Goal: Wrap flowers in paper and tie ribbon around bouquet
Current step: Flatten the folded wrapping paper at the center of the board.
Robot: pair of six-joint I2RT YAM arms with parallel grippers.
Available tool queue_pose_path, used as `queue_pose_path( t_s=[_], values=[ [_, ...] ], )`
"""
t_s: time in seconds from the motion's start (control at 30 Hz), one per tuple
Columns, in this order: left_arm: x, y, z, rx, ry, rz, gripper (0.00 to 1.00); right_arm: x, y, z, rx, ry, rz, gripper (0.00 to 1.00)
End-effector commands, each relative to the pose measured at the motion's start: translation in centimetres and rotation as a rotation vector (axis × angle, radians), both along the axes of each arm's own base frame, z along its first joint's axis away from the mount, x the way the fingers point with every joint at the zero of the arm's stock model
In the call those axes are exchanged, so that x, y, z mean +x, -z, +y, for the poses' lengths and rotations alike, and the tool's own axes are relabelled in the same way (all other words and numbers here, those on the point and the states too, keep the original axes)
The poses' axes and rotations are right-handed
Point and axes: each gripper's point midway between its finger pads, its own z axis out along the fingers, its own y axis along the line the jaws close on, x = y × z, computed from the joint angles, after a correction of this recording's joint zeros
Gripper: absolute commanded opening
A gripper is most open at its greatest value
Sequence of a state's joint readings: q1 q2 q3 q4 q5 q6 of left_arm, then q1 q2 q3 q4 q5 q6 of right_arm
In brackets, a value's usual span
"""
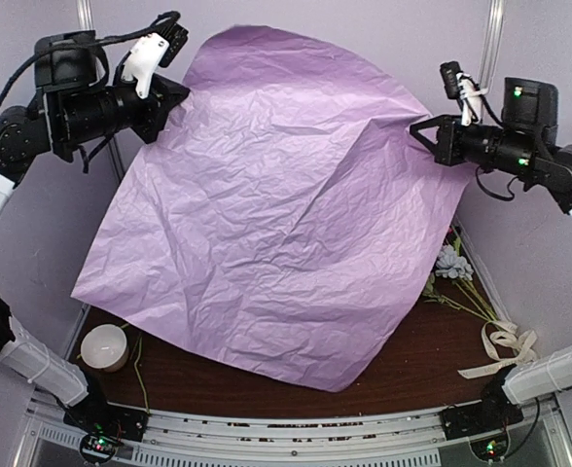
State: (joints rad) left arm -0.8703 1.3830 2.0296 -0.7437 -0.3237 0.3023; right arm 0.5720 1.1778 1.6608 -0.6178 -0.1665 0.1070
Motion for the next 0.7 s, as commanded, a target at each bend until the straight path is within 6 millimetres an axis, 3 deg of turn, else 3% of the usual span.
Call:
queue_pose_path(
  t_s=[0.0, 0.23, 0.37, 0.53, 0.67],
  values=[
    [4.4, 5.0, -1.3, 0.045, -0.019, 0.164, 0.0, 4.4, 6.0, -0.9, 0.042, 0.097, 0.208, 0.0],
    [11.9, 15.2, -2.4, 0.149, -0.066, 0.359, 0.0, 8.7, 17.4, -2.3, 0.067, 0.194, 0.412, 0.0],
    [15.6, 20.7, -4.1, 0.181, -0.054, 0.414, 0.0, 9.9, 23.6, -1.5, 0.09, 0.19, 0.523, 0.0],
    [19.6, 26.5, -5.2, 0.249, -0.094, 0.473, 0.0, 11.7, 29.0, -2.4, 0.046, 0.272, 0.618, 0.0],
    [20.9, 30.8, -6.5, 0.287, -0.072, 0.53, 0.0, 12.3, 31.8, -3.9, -0.007, 0.345, 0.65, 0.0]
  ],
)
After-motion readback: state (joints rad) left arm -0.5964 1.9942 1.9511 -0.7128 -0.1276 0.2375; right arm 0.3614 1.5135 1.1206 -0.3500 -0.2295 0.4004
